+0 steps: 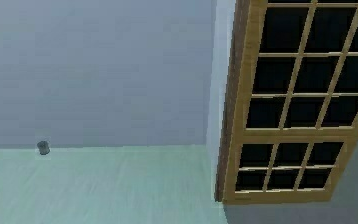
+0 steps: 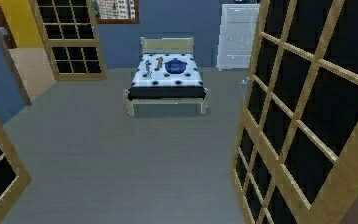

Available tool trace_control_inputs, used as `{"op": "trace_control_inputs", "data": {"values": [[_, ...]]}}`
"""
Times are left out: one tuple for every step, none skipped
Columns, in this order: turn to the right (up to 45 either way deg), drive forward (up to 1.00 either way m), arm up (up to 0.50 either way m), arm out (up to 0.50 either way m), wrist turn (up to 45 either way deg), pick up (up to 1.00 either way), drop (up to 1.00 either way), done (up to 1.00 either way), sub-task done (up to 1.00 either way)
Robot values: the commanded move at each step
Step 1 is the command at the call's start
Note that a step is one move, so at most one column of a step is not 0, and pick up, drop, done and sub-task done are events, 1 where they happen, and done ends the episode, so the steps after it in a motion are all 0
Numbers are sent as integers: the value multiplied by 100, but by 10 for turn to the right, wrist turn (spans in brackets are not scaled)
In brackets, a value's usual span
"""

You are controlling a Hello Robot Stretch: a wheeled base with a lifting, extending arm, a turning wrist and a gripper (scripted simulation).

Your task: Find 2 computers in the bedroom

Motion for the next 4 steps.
{"op": "trace_control_inputs", "data": {"values": [[-450,0,0,0,0,0,0,0,0],[-450,0,0,0,0,0,0,0,0],[-450,0,0,0,0,0,0,0,0],[0,0,0,0,0,0,0,100,0]]}}
